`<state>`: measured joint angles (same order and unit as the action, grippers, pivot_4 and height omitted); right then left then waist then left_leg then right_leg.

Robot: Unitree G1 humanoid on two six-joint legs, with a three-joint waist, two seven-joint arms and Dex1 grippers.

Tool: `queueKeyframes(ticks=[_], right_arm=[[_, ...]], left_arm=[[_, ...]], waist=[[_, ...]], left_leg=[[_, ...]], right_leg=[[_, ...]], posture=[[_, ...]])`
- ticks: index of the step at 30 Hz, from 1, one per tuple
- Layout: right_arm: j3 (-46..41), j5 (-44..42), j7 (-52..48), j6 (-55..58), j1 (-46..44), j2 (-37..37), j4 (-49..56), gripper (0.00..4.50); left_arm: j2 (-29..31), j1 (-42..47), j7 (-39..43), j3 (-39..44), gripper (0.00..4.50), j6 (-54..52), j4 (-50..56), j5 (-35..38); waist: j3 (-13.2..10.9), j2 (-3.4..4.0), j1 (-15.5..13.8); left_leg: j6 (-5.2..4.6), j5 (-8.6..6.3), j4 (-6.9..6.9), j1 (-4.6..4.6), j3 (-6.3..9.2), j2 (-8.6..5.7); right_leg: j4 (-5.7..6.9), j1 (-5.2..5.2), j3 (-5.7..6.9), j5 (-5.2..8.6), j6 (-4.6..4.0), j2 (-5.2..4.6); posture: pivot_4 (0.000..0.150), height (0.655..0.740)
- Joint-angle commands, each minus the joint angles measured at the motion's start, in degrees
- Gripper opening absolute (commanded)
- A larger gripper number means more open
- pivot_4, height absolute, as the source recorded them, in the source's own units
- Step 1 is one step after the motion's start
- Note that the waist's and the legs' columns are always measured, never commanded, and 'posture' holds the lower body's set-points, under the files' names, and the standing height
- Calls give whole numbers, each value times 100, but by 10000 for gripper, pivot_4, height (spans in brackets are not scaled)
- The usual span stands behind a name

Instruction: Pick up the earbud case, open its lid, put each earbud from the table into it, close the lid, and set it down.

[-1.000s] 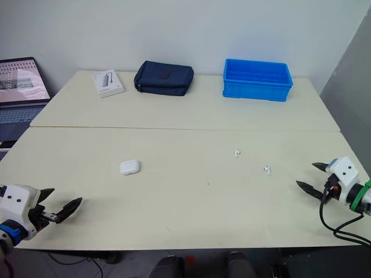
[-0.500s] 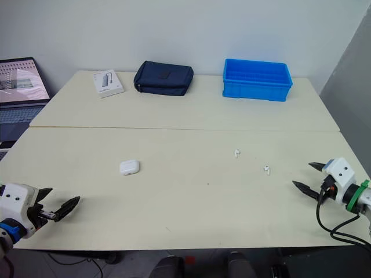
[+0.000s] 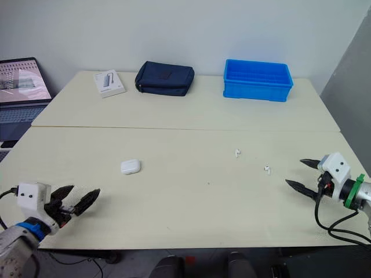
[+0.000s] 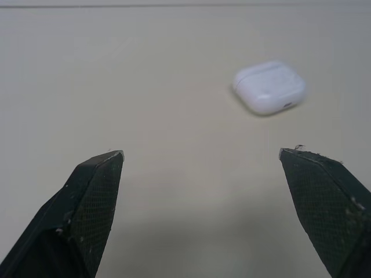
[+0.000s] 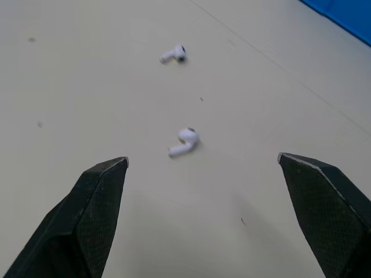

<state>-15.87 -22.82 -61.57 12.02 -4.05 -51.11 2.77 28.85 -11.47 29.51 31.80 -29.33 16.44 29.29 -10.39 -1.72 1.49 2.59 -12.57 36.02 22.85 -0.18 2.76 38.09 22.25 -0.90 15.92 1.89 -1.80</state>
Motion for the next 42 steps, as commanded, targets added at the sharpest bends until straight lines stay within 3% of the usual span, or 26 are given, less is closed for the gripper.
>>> queueKeyframes(ticks=[1,9,18,34,37,41,42], right_arm=[[83,-880,-67,1106,-433,-136,946,43414],[574,-1346,-356,1796,-1564,-223,1397,43414],[799,-1354,-430,1853,-1986,-106,1420,43414],[934,-1423,-406,1986,-2262,22,1457,43414],[928,-1431,-395,1988,-2245,16,1490,45000],[922,-1436,-380,1991,-2225,14,1536,45000],[918,-1438,-374,1993,-2221,12,1549,45000]], left_arm=[[-219,155,-541,-330,45000,-466,653,145],[-634,728,-1390,-876,45000,-771,734,-124],[-1226,1303,-2354,-1535,45000,-903,289,-739],[-1355,2194,-2435,-1832,45000,-1283,-822,-1061],[-1361,2192,-2428,-1809,39473,-1449,-804,-1033],[-1290,2158,-2361,-1828,28455,-1547,-829,-1083],[-1242,2132,-2314,-1846,27929,-1550,-818,-1099]], waist=[[2,-4,4],[2,-5,-4],[2,-7,-20],[8,4,-122],[10,7,-128],[11,9,-131],[11,9,-131]], left_leg=[[0,0,1,0,2,1],[0,0,3,4,4,-1],[0,0,3,8,8,-2],[-3,3,10,2,10,-4],[-3,3,10,1,10,-4],[-3,3,10,2,8,-4],[-3,3,10,2,8,-4]], right_leg=[[0,0,0,-1,1,3],[-4,1,-2,-3,2,11],[-4,1,1,-4,2,12],[0,-4,1,-16,1,16],[0,-4,1,-16,1,16],[-3,-4,-1,-15,2,15],[-3,-4,-1,-16,2,15]], posture=[[1500,7357],[1500,7357],[1500,7357],[1500,7357],[1500,7357],[1500,7357],[1500,7357]])
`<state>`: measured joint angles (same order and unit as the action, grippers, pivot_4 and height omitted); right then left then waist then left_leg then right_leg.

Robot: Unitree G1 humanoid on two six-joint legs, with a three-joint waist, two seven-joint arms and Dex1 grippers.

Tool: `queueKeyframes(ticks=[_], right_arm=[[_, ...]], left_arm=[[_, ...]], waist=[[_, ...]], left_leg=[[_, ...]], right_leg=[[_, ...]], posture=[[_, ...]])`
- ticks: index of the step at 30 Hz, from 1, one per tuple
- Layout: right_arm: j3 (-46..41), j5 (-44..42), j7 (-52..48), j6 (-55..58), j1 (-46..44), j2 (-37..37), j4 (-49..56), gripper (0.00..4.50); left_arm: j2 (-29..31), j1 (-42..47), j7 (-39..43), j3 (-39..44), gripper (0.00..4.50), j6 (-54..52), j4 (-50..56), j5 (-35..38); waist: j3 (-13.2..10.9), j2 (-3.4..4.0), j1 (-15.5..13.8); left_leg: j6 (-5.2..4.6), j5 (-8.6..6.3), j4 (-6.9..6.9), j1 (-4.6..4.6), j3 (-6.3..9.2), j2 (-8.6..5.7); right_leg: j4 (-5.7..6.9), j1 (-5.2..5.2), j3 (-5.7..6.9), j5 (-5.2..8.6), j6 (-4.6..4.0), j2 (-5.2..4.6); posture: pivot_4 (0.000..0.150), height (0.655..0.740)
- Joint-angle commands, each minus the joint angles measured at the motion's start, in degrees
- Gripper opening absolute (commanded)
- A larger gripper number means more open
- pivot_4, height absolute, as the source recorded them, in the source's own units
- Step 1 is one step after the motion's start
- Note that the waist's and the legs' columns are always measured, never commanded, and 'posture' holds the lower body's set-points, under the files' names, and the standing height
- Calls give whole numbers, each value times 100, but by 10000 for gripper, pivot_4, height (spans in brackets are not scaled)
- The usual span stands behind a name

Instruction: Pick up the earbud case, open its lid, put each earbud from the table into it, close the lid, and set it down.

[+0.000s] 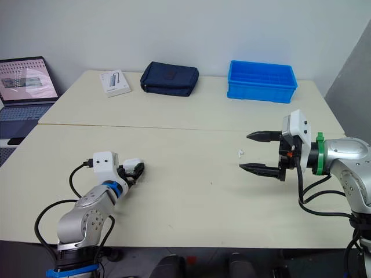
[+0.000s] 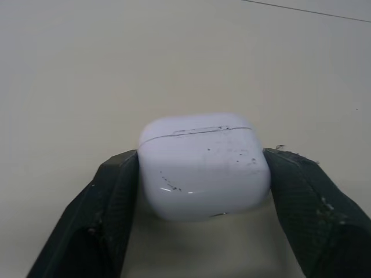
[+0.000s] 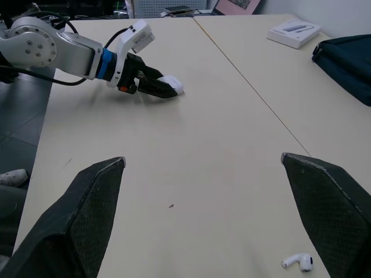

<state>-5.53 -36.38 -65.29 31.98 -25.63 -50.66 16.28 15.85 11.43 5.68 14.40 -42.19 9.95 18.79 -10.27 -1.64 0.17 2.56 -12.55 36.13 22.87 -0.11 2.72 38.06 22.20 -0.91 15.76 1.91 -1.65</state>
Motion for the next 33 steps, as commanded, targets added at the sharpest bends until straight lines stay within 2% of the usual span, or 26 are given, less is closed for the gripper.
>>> queueKeyframes(ticks=[1,5,9,12,14,16,20,23,28,33], right_arm=[[-117,-82,6,-2,-58,-35,208,45000],[-117,-89,81,35,-2,-43,306,45000],[-127,-239,291,326,267,3,599,45000],[-39,-587,837,1030,473,196,992,45000],[174,-505,1534,1628,511,393,1170,45000],[299,-650,2229,2355,418,754,1196,45000],[180,-1656,2922,3678,61,1505,1127,45000],[88,-1986,3333,4329,-240,1873,871,45000],[-71,-2420,3657,5008,-568,2255,448,45000],[-161,-2507,3856,5122,-639,2600,86,45000]], left_arm=[[114,-199,148,-138,27929,-253,-137,-49],[528,-509,975,-633,27924,19,187,2],[1024,-815,2272,-1521,27920,1028,533,-131],[1050,-805,3122,-2005,27917,2060,555,-180],[932,-682,3497,-2193,27913,2700,435,-202],[792,-497,3727,-2332,27910,3118,305,-206],[711,-118,4269,-2631,27909,3936,-28,-375],[678,249,4484,-2640,27908,4345,-362,-453],[714,538,4786,-2584,27908,4836,-679,-459],[674,507,4900,-2677,27907,5258,-637,-552]], waist=[[0,1,0],[1,2,13],[2,4,-32],[1,4,-99],[-1,1,-97],[-2,-3,-95],[-2,-1,-55],[-3,-1,-14],[-3,0,-5],[-3,0,-2]], left_leg=[[0,0,0,0,0,0],[0,0,-2,-2,-3,1],[2,-2,-8,3,-7,0],[2,-3,-7,14,-6,-7],[2,-3,-5,19,-8,-6],[2,-2,-3,18,-8,-1],[-1,0,-4,13,2,12],[-1,-1,-5,13,3,17],[-2,-1,-6,18,3,18],[-5,-3,-7,22,3,18]], right_leg=[[0,0,0,0,0,0],[-2,2,-3,0,0,1],[-12,3,-3,-10,-26,-3],[-19,6,3,-9,-29,-14],[-23,8,1,-10,-30,-15],[-21,9,0,-12,-34,-12],[-6,13,1,-17,-46,13],[-7,13,-1,-18,-47,22],[-11,16,1,-18,-46,25],[-13,18,-1,-16,-43,26]], posture=[[1500,7357],[1500,7357],[1500,7357],[1500,7357],[1500,7357],[1500,7357],[1500,7357],[1500,7357],[1500,7357],[1500,7357]])
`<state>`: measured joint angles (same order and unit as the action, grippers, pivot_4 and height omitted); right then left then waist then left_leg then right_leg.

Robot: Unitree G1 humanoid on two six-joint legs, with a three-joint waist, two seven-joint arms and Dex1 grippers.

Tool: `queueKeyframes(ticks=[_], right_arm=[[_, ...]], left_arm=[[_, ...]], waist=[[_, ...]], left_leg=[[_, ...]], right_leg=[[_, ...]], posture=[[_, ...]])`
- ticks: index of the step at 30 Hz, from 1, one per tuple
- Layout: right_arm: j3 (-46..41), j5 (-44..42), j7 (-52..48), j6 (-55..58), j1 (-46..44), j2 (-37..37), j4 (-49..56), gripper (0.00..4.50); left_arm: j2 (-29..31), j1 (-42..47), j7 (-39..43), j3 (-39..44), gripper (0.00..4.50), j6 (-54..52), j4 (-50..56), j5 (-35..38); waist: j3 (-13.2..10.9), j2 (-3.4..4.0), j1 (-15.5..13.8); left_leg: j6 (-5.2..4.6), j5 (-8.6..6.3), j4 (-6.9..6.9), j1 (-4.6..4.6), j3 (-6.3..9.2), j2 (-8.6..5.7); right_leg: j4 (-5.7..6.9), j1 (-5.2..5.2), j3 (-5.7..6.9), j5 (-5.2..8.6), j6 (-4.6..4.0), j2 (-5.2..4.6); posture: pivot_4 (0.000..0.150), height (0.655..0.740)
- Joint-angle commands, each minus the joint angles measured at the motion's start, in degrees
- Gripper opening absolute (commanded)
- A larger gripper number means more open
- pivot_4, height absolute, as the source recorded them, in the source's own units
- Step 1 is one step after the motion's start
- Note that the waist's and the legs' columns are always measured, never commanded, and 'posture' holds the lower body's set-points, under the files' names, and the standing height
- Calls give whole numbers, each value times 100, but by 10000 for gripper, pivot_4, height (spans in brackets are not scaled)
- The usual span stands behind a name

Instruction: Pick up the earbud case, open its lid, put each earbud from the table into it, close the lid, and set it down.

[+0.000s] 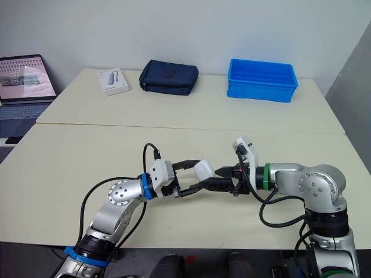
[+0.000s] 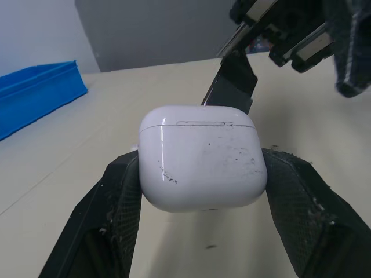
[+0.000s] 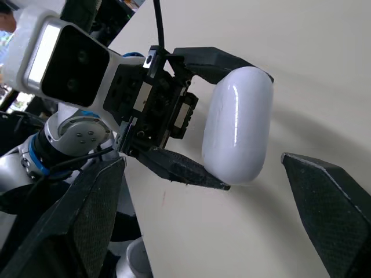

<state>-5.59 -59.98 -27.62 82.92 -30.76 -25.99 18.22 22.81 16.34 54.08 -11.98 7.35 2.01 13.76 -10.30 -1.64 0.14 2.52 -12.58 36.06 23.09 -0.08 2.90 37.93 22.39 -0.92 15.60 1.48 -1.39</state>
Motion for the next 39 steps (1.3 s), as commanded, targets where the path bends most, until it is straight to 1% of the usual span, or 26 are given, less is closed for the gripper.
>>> queueKeyframes(ticks=[1,11,14,17,20,21,23,31,33,35,36,38,39], right_arm=[[-179,-158,108,37,-137,169,-152,45000],[-86,-247,-62,91,-209,87,-338,45000],[-37,-190,-117,29,-229,63,-397,39007],[5,-142,-173,-14,-261,28,-449,28640],[36,-134,-227,-24,-267,-14,-450,17595],[41,-141,-240,-18,-271,-22,-451,13307],[65,-132,-282,-32,-279,-42,-448,7395],[123,-91,-422,-97,-366,-85,-481,7486],[162,-43,-477,-141,-390,-111,-468,7486],[207,25,-529,-211,-428,-138,-454,7486],[198,22,-533,-219,-475,-129,-464,7486],[205,10,-561,-236,-586,-151,-463,7486],[200,-2,-584,-221,-642,-178,-470,7486]], left_arm=[[-34,5,63,-53,27907,329,169,-58],[-100,-19,-11,-27,27907,448,151,-114],[-113,-13,2,-34,27907,458,150,-104],[-126,-12,2,-32,27907,461,150,-99],[-164,-1,-31,-30,27907,448,148,-96],[-181,9,-42,-33,27907,444,143,-99],[-220,28,-60,-27,27846,438,126,-102],[-260,28,-61,-12,27841,404,62,-90],[-254,-1,-31,22,27841,229,83,42],[-174,-12,28,11,34985,48,121,71],[-120,-5,42,3,37091,10,128,22],[41,15,157,-9,43782,-230,178,18],[139,22,239,4,45000,-468,242,112]], waist=[[0,0,4],[0,0,20],[0,0,20],[0,0,22],[0,0,21],[0,0,21],[0,0,21],[0,0,21],[0,0,21],[0,1,23],[0,1,26],[-1,2,31],[-1,2,34]], left_leg=[[0,0,0,0,1,1],[0,0,1,-1,0,5],[0,0,0,-1,0,6],[0,0,0,-1,0,7],[0,0,0,-1,0,7],[0,0,0,0,0,8],[0,0,0,0,-1,9],[0,0,0,-1,-2,22],[0,0,0,-1,-2,25],[0,-1,0,-1,-2,30],[0,-1,0,-1,-4,33],[0,-1,0,0,-5,39],[0,-1,-1,3,-7,41]], right_leg=[[1,1,1,0,0,1],[4,1,2,3,6,4],[4,1,2,3,6,4],[4,1,2,5,8,5],[3,1,2,15,26,6],[3,1,2,15,26,6],[3,1,2,15,26,6],[3,2,3,16,27,18],[3,3,4,16,27,21],[3,3,5,16,27,25],[3,5,4,16,26,27],[4,8,4,16,26,33],[7,16,2,15,25,36]], posture=[[1500,7357],[1500,7357],[1500,7357],[1500,7357],[1500,7357],[1500,7357],[1500,7357],[1500,7357],[1500,7357],[1500,7357],[1500,7357],[1500,7357],[1500,7357]])
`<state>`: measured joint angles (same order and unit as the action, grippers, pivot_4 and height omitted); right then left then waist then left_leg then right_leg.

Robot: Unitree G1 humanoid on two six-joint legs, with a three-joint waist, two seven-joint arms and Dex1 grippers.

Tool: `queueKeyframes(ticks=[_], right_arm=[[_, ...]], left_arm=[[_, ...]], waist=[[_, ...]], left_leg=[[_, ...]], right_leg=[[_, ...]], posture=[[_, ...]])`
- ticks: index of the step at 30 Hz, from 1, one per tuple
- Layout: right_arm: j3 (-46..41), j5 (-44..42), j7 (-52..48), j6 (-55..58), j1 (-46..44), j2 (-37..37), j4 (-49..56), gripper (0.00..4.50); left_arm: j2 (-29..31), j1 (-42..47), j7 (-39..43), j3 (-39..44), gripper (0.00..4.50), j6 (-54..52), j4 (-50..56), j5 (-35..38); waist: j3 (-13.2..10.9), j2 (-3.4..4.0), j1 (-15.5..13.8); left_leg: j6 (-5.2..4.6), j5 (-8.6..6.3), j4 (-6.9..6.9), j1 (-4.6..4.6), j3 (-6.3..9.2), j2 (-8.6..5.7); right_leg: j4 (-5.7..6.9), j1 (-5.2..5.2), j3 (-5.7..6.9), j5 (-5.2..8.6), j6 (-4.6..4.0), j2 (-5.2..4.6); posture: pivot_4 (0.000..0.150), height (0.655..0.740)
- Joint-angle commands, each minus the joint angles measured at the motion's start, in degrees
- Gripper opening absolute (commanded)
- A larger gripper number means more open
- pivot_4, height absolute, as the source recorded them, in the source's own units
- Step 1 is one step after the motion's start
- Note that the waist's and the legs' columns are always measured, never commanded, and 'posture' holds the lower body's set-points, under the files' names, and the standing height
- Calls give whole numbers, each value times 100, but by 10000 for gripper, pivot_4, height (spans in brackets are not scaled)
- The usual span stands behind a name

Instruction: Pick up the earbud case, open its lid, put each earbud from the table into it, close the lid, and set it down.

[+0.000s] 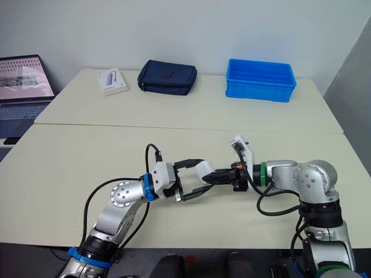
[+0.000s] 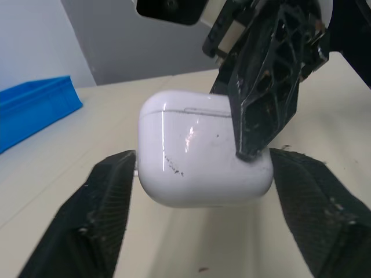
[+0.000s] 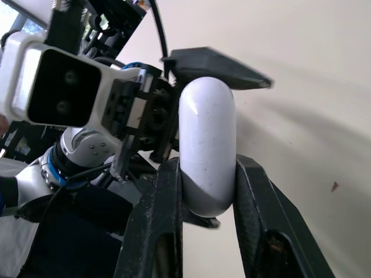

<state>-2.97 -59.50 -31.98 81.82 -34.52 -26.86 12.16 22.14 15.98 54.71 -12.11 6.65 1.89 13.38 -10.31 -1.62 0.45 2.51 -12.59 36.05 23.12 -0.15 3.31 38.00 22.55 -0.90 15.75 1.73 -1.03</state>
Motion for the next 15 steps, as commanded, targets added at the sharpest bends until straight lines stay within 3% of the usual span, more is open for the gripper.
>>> queueKeyframes(ticks=[1,6,11,15], right_arm=[[-51,-43,-192,-107,-306,-134,131,7486],[390,324,-691,-413,-513,-743,281,7486],[1872,1867,-1875,-1915,-734,-2078,814,7486],[2490,2672,-2375,-2706,-914,-2403,925,7486]], left_arm=[[314,64,262,28,45000,-643,317,240],[838,184,563,158,45000,-1999,586,745],[1073,620,514,65,45000,-2968,706,775],[1076,968,625,-164,45000,-3627,1069,881]], waist=[[0,0,5],[0,1,3],[-5,8,-3],[-5,7,3]], left_leg=[[0,0,0,6,0,4],[0,0,3,59,3,20],[0,0,4,83,2,20],[0,0,3,82,2,24]], right_leg=[[3,8,0,-1,-2,5],[11,67,2,-7,-11,22],[8,92,3,-14,-23,24],[4,92,2,-6,-10,30]], posture=[[1500,7357],[1500,7357],[1500,7357],[1500,7357]])
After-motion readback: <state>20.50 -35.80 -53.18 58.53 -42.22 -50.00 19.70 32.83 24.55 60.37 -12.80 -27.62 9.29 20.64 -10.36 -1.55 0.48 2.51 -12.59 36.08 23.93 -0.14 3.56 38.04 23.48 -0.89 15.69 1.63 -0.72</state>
